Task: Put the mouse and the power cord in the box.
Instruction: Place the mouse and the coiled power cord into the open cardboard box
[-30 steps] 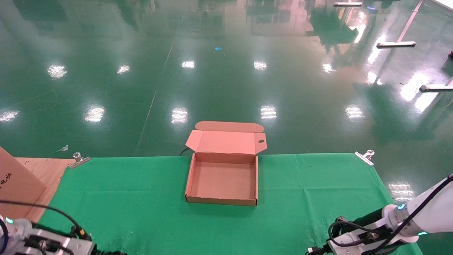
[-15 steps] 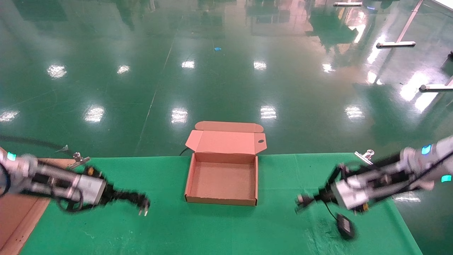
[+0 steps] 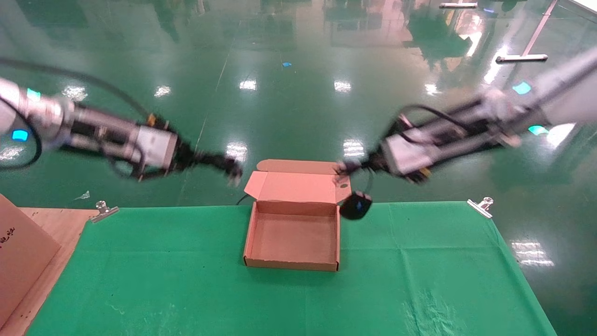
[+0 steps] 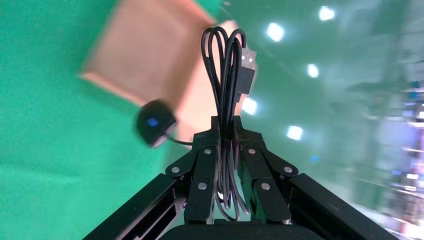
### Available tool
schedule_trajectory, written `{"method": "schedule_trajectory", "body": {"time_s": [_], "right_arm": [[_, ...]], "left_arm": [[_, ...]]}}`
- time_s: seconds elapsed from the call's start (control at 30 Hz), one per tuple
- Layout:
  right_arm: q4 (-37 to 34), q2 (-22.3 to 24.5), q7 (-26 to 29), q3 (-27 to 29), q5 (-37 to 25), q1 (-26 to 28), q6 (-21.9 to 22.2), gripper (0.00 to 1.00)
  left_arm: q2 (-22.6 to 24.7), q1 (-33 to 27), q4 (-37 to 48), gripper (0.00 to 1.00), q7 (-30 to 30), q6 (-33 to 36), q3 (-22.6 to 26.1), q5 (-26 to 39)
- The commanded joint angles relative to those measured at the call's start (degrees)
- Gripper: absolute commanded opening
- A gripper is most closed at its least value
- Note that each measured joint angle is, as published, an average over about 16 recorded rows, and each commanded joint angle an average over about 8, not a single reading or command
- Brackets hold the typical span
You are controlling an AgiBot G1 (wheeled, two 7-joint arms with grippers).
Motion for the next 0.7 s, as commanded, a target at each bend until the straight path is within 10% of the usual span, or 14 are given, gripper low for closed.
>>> {"method": "schedule_trajectory", "body": {"time_s": [0.03,0.47,0.7], "right_arm": [[0.1,-1.9,0.7,0.2,0.3,1.2,2.5,0.0],[1.0,-4.6,2.6,1.1,1.6,1.2,10.8,0.0],[0.4,-3.8,3.0,1.4,2.2,2.3,8.5,0.0]], "left_arm": [[1.2,-1.7,0.3,0.0,-0.2,-0.7,-0.5,-0.6],[4.7,-1.3,1.9,0.0,6.6,-2.1,-1.7,-2.4],[7.7,7.9,-0.2,0.0,17.6,-16.7,-6.9,-9.7]]}}
